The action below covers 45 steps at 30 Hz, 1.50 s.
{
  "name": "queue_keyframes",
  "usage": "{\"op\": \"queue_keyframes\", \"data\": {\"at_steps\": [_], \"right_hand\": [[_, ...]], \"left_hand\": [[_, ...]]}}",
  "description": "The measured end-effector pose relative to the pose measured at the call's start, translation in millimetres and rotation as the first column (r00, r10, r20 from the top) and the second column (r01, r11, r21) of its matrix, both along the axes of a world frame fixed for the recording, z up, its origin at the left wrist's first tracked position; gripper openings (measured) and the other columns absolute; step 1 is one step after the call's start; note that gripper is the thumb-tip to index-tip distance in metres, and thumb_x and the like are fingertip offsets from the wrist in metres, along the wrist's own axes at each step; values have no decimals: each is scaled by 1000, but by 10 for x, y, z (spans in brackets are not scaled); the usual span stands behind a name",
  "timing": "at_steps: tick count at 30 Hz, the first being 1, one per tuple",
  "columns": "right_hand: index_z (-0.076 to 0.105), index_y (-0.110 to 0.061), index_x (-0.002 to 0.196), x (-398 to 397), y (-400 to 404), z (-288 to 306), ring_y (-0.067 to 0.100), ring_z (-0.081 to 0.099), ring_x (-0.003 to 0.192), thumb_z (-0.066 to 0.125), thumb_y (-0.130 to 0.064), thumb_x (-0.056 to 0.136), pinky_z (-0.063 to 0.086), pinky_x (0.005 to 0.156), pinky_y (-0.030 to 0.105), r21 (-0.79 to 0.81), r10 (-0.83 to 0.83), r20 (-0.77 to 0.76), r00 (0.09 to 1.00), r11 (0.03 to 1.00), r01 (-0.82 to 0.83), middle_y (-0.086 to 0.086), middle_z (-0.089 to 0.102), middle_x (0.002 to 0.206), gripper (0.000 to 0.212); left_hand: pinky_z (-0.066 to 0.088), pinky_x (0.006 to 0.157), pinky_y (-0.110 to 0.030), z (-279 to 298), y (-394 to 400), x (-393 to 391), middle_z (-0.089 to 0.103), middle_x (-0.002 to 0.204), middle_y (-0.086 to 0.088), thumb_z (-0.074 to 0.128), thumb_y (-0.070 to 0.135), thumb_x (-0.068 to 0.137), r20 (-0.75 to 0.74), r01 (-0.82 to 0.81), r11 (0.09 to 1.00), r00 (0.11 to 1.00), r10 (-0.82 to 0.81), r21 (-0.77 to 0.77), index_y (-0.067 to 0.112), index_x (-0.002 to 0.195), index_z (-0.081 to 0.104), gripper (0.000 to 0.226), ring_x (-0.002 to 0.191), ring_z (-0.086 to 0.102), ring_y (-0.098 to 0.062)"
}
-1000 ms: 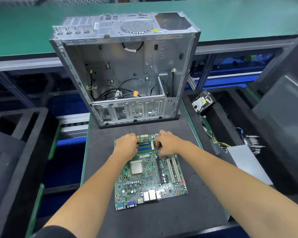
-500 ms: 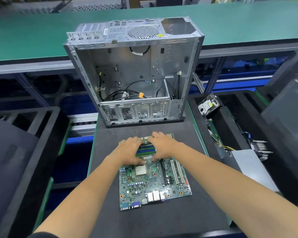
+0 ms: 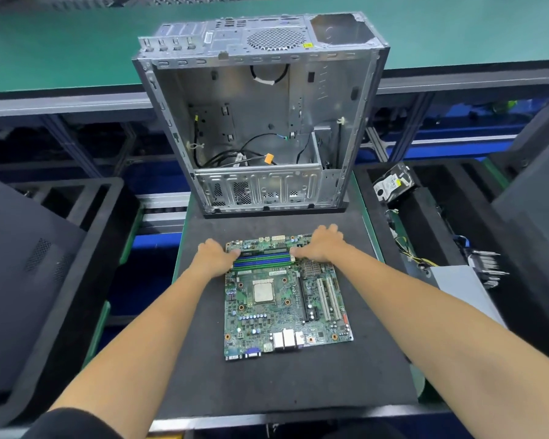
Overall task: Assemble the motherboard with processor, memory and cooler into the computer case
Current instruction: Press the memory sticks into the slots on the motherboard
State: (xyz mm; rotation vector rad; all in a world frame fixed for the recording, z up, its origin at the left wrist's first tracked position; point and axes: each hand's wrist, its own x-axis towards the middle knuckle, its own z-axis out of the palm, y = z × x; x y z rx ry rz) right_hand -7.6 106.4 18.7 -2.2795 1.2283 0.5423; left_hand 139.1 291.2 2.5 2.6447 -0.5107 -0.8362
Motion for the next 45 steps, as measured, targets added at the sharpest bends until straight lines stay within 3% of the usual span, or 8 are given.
{"op": "queue_keyframes", "data": {"at_steps": [3, 8, 16, 25, 31, 38, 43, 45], "right_hand": [[27, -3, 145, 38, 55, 29, 30, 37, 126, 59, -68, 82, 41, 95, 36, 19, -48, -71, 996, 999, 50, 15, 29, 139, 96], [34, -11, 148, 27, 73, -2, 26, 34, 126, 56, -73, 81, 38, 80, 32, 41, -47, -190, 981, 998, 55, 11, 42, 138, 94], [32, -12, 150, -13, 33, 0, 32, 33, 137, 73, -70, 68, 40, 108, 40, 90, -184, -102, 978, 977, 194, 12, 34, 150, 109], [36, 0, 140, -77, 42, -25, 28, 44, 130, 81, -63, 64, 45, 102, 36, 85, -305, 63, 950, 950, 299, 13, 43, 138, 108], [38, 1, 138, -198, 3, 2, 30, 47, 126, 80, -63, 65, 47, 100, 38, 75, -266, 158, 951, 963, 258, 15, 45, 134, 106], [30, -2, 136, -306, -271, 222, 31, 49, 119, 80, -62, 61, 44, 82, 36, -14, -277, 236, 931, 957, 288, 17, 42, 132, 108], [26, -1, 143, -462, -597, 499, 31, 48, 120, 77, -64, 62, 47, 87, 37, -78, -261, 245, 934, 955, 287, 18, 41, 136, 115], [37, 0, 137, -550, -738, 612, 29, 51, 114, 77, -62, 62, 47, 80, 34, -104, -253, 253, 934, 953, 286, 17, 47, 130, 105]], "left_hand": [[53, 83, -39, -11, -54, -38, 33, 145, -16, 49, 51, 92, -127, -111, 993, 986, 105, -40, 1, 116, 47, 55, 130, 36, -30], [51, 92, -46, 4, -106, -56, 28, 148, -12, 53, 50, 91, -297, -298, 950, 919, 261, -88, 8, 140, 37, 67, 128, 38, -30], [44, 98, -47, 16, -162, -155, 28, 150, -7, 61, 57, 83, -367, -401, 905, 871, 328, -143, 7, 143, 32, 84, 126, 41, -31], [33, 107, -50, -134, -135, -226, 29, 150, -9, 59, 55, 80, -399, -611, 742, 775, 490, -276, 10, 145, 32, 84, 131, 36, -35], [37, 87, -40, -53, -205, -286, 51, 119, -6, 61, 49, 81, -398, -619, 696, 779, 484, -365, 7, 125, 46, 63, 104, 46, -28], [33, 78, -37, 188, -462, -398, 40, 78, 4, 61, 41, 85, -417, -598, 666, 797, 436, -446, 14, 98, 39, 37, 68, 41, -16], [33, 76, -37, 408, -738, -569, 40, 73, 6, 62, 39, 84, -495, -618, 627, 776, 392, -473, 18, 74, 42, 30, 65, 40, -14], [35, 70, -34, 472, -861, -653, 42, 74, 3, 62, 38, 83, -529, -619, 618, 770, 357, -484, 18, 84, 48, 25, 63, 40, -14]]}}
